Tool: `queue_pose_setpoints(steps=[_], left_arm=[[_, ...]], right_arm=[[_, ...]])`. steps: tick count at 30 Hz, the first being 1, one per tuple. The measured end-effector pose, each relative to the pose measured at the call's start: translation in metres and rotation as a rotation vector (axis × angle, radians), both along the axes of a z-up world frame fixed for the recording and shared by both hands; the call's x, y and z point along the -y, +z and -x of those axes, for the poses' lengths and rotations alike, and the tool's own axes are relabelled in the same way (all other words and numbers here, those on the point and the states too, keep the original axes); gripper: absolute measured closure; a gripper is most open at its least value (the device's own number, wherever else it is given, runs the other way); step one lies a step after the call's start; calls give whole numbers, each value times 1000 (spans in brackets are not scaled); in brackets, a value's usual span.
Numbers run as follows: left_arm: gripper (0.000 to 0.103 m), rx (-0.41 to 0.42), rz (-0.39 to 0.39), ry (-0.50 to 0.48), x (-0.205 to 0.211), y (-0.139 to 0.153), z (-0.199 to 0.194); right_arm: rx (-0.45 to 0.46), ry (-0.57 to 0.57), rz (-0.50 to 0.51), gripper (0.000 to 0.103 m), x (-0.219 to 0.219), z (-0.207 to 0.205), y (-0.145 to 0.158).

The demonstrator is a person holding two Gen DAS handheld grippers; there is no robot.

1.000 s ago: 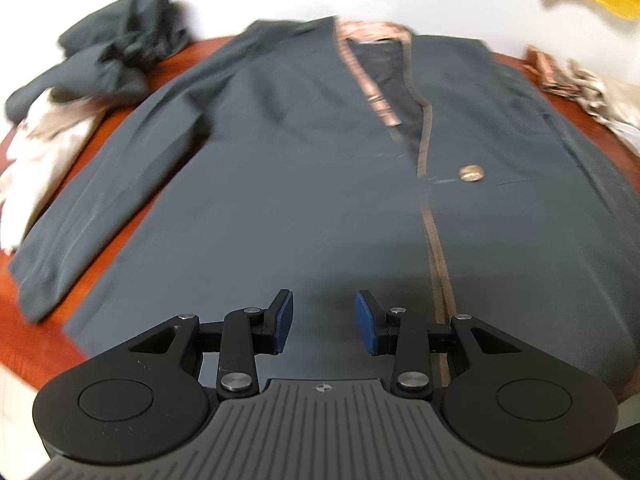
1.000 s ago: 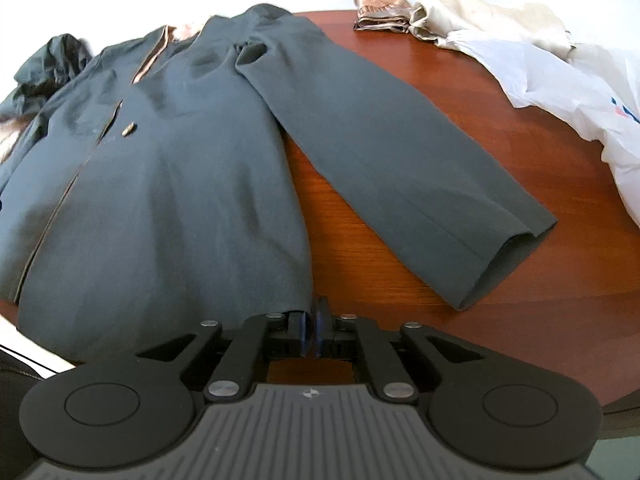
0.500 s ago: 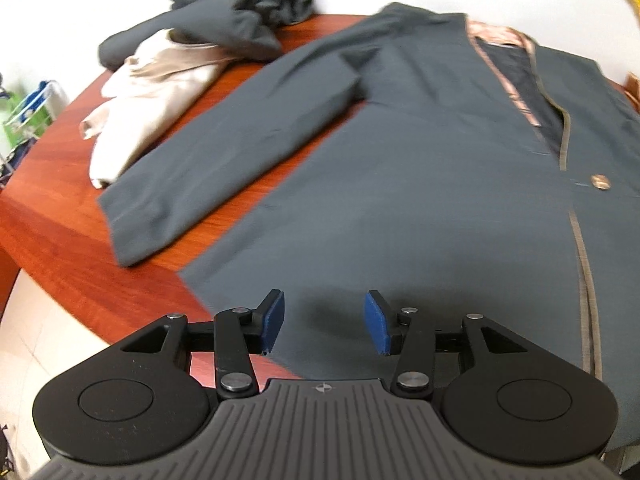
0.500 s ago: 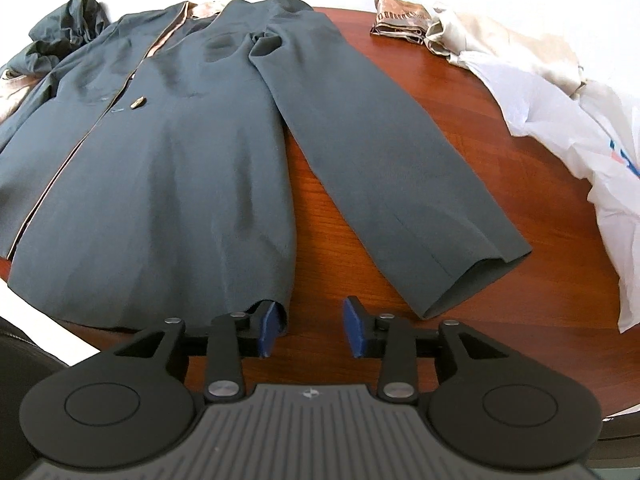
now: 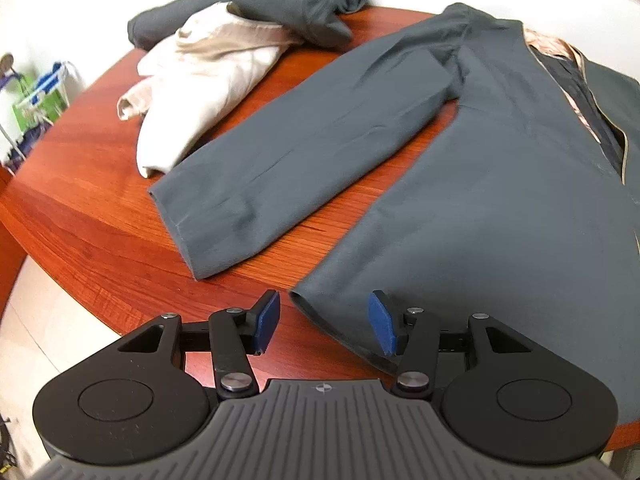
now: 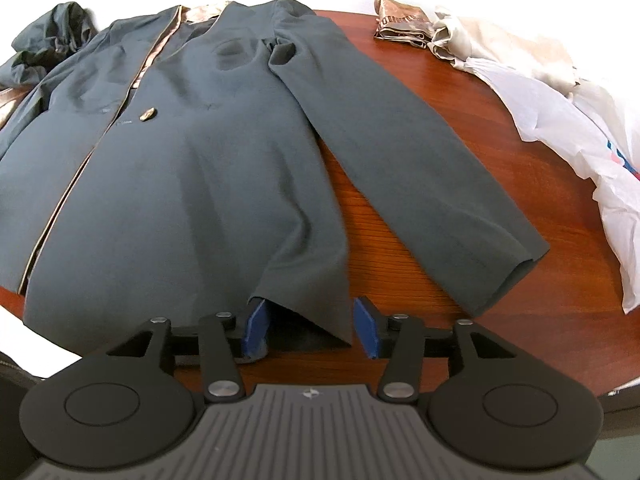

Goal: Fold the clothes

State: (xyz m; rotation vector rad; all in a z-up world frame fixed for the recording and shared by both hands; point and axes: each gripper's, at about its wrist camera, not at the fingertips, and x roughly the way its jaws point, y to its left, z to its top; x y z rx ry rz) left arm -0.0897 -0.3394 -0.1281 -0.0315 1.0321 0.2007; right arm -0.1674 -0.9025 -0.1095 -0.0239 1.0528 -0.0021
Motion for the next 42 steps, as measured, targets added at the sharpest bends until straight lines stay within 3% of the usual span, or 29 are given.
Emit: queue_pose_setpoints(steps=[8, 9, 13, 20, 26, 30, 32, 35, 38, 42], left_arm=[[54, -23, 81, -91, -23, -17, -23], [56, -24, 92, -101, -24, -19, -24], [95, -22, 119, -173, -27, -23, -26], [101, -29, 136, -255, -26, -14, -14], [99, -17, 156, -290, -31, -7, 2], [84, 15, 179, -251, -45, 3, 7], [66, 35, 181, -237, -51, 8, 11], [62, 64, 164, -223, -66, 16, 13], [55, 80, 138, -138, -93, 21, 8], [53, 91, 143, -48, -121, 22, 1]], right_arm=[[26, -54, 30, 41, -41, 9, 15], [30, -60, 35, 41, -45, 10, 16], [41, -93, 51, 39, -56, 16, 22], [55, -126, 61, 38, -73, 23, 25], [55, -112, 56, 38, -90, 16, 20], [63, -86, 56, 38, -102, 7, 20], [69, -78, 54, 38, -108, 2, 20], [73, -66, 55, 37, -117, -3, 20], [73, -54, 52, 37, -126, -8, 19], [76, -44, 52, 32, -139, -11, 21]])
